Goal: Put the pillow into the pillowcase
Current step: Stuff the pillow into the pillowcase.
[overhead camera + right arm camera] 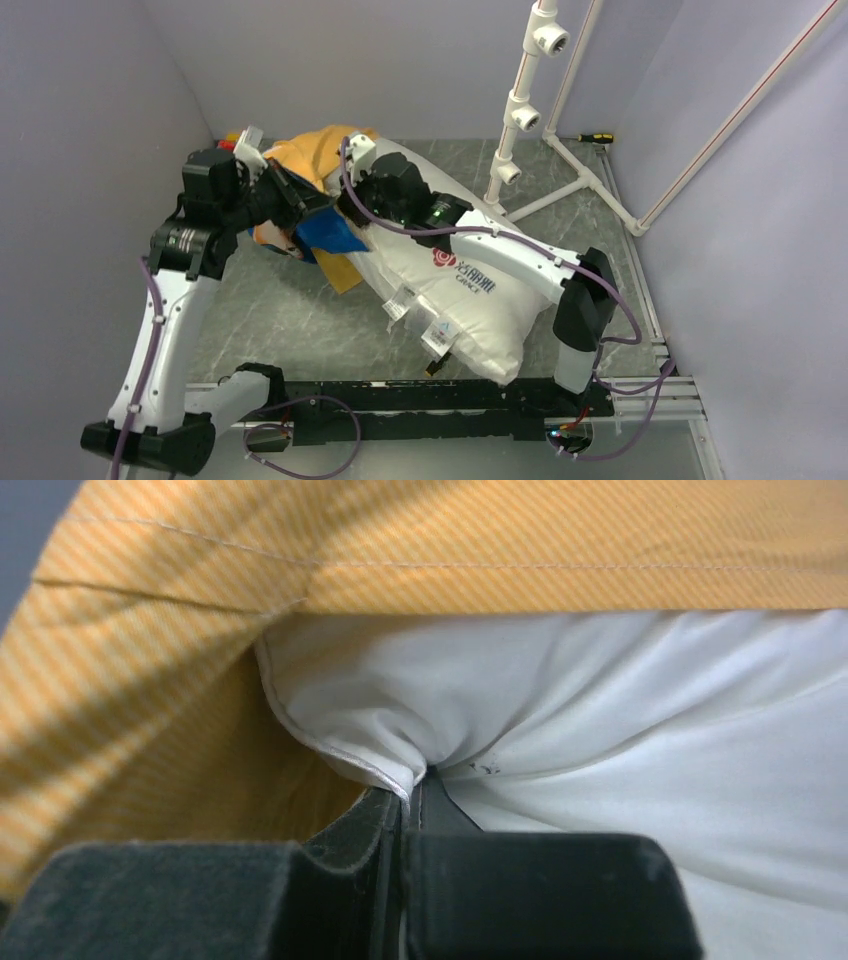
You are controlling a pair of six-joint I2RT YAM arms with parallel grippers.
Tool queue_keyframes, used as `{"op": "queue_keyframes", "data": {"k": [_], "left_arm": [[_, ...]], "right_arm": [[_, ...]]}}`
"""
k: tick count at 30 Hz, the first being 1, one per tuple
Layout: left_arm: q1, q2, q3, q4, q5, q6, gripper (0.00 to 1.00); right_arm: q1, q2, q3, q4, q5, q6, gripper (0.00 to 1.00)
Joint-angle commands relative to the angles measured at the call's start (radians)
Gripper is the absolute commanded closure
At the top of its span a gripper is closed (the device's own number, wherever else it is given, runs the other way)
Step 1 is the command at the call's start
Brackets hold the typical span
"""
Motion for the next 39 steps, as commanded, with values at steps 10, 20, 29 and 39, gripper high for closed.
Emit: {"op": "queue_keyframes", "data": {"k": [10, 20, 29, 39], "left_arm": [[-0.508, 0.266, 0.39, 0.021, -0.072, -0.043, 1.0], [-0.624, 0.406, 0.568, -0.239, -0.318, 0.161, 0.9], [-0.384, 0.368, 0.568, -0.48, -0.4, 0.281, 0.12], [-0.226, 0.373, 0.378, -0.412, -0.537, 0.483, 0.1]], "right_arm": [[-0.114, -0.01, 0.19, 0.374, -0.164, 0.332, 1.0], [-0.2, 0.028, 0.161, 0.35, -0.229, 0.471, 1.0], [-0.32, 0.056, 0.07, 0.386, -0.416, 0.67, 1.0], [-0.35, 0.11, 0.12, 0.37, -0.494, 0.729, 1.0]]}}
